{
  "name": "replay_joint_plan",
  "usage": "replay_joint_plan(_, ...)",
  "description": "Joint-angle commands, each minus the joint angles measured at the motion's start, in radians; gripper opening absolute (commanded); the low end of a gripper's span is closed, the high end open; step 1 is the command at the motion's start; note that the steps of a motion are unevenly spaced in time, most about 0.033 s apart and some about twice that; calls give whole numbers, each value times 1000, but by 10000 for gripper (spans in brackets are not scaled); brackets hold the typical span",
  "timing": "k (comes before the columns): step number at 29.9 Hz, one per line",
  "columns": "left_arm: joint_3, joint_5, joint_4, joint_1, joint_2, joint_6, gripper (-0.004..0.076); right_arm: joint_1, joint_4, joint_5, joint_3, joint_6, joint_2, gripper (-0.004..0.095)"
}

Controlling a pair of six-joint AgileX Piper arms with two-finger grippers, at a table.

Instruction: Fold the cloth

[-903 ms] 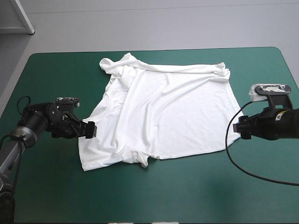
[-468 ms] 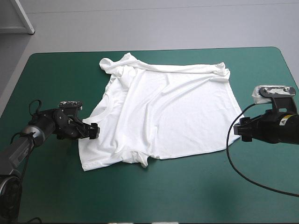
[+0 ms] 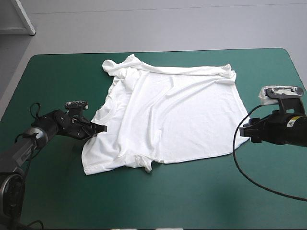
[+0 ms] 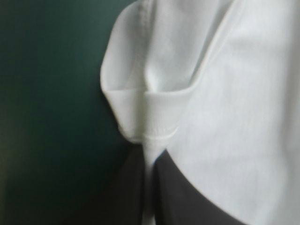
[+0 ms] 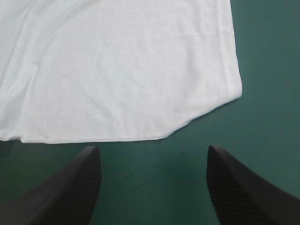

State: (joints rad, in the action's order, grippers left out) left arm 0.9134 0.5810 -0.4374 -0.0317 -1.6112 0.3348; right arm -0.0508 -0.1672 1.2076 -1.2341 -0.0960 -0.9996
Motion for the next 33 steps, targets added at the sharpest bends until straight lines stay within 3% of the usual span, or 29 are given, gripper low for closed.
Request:
replay_joint_plan(1, -13, 119, -13, -7, 38, 1, -10, 6, -27, -98, -23, -22, 14, 601)
replay_joint_plan(8, -13, 143, 96, 56, 250, -162, -10, 6, -110, -109, -23, -52, 11, 589)
replay_joint_plan(15, 42, 136, 238, 314, 296, -230, -10, 6, -230, -63, -21, -139, 11, 589)
replay_joint_plan(20, 151, 39, 203, 494, 189, -229, -10, 6, -237, -94, 11, -148, 11, 589)
replay_joint_plan(25, 394, -17, 210, 576, -49, -227, -10, 6, -244, -193, 76, -168, 11, 589)
replay_joint_plan(33, 848, 158, 351, 602, -386, -233, -10, 6, -236, -325, 128, -184, -7, 553)
